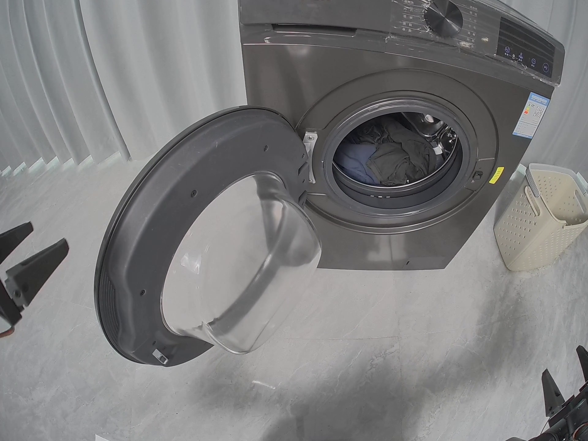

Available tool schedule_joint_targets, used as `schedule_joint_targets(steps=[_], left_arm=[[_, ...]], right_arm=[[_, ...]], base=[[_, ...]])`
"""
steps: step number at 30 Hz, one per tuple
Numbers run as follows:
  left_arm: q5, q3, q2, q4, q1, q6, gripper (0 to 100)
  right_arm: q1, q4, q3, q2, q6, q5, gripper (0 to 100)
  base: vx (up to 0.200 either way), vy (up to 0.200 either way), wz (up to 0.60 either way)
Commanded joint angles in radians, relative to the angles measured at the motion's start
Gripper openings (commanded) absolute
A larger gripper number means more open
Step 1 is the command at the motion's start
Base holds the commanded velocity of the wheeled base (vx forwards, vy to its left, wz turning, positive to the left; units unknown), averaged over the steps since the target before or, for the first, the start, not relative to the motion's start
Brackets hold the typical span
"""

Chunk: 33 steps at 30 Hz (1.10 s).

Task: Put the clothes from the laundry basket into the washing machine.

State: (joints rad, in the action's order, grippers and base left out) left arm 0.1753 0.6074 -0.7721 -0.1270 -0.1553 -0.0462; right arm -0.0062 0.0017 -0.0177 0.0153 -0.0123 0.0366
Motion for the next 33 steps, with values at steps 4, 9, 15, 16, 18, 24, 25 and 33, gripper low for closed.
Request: schedule_joint_targets(steps=[4,9,15,16,18,24,25,33], left_arm=[[0.024,0.083,-0.263,-0.072,-0.121,-0.041,100],[0.026,0.094,-0.338,-0.115,-0.141,-0.04,100],[0.012,0.086,-0.388,-0.16,-0.326,-0.049,100],[0.012,0.086,-0.386,-0.16,-0.342,-0.052,100],[0.012,0.084,-0.383,-0.161,-0.374,-0.07,100],[0.021,0.077,-0.354,-0.161,-0.412,-0.135,100],[0.023,0.072,-0.342,-0.161,-0.417,-0.149,100],[-0.014,0.075,-0.319,-0.184,-0.392,-0.15,100]], right_arm=[[0.0,0.0,0.016,-0.003,-0.001,0.002,100],[0.0,0.0,0.016,-0.003,-0.001,0.002,100],[0.0,0.001,0.016,-0.003,-0.001,0.002,100],[0.0,0.0,0.016,-0.003,-0.001,0.002,100],[0.0,0.0,0.015,-0.003,-0.001,0.002,100],[0.0,0.001,0.015,-0.005,-0.001,0.002,100],[0.0,0.001,0.015,-0.005,-0.001,0.002,100],[0.002,0.001,0.015,-0.005,-0.001,0.002,100]], base=[[0.0,0.0,0.0],[0.0,0.0,0.0],[0.0,0.0,0.0],[0.0,0.0,0.0],[0.0,0.0,0.0],[0.0,0.0,0.0],[0.0,0.0,0.0],[0.0,0.0,0.0]])
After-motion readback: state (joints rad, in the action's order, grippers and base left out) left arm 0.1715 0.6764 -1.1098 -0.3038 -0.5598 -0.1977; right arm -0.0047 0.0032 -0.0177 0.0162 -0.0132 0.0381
